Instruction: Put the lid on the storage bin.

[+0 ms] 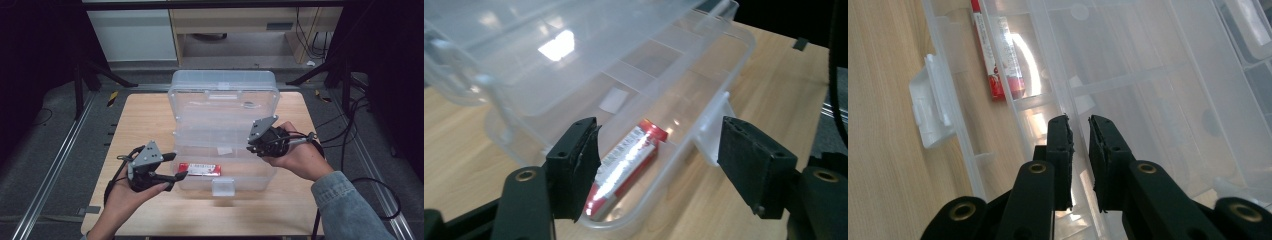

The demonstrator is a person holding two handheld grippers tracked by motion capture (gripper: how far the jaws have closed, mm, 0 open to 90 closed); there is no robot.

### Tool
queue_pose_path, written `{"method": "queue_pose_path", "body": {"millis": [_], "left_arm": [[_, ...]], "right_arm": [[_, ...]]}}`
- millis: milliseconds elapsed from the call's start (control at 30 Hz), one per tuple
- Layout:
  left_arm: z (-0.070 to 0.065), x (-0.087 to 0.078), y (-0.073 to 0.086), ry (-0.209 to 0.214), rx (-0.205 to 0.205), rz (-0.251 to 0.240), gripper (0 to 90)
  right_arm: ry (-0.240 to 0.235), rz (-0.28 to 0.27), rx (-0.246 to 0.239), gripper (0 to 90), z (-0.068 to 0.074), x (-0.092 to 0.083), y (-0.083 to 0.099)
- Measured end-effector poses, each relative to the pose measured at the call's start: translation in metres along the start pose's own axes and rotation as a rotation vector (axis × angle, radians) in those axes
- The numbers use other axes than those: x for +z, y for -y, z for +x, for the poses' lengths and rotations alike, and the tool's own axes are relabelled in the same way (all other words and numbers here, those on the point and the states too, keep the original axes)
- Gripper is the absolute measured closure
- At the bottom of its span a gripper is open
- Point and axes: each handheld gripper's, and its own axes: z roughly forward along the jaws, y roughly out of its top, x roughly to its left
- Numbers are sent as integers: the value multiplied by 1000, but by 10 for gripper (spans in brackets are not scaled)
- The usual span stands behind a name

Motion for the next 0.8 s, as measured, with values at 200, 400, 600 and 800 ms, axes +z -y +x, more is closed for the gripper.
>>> {"method": "queue_pose_path", "body": {"millis": [200, 400, 600, 800], "left_arm": [[18, -15, -11, -24, -4, -27, 451], [38, -17, -22, -64, -21, -41, 464], [64, -13, -27, -93, -83, -61, 535], [75, 0, -33, -95, -135, -66, 593]], "right_arm": [[3, 9, -10, 790, 2, 1, 0], [3, 8, -14, 783, 2, 1, 1], [7, 6, -13, 777, 2, 2, 2], [10, -8, -6, 767, 3, 2, 4]]}}
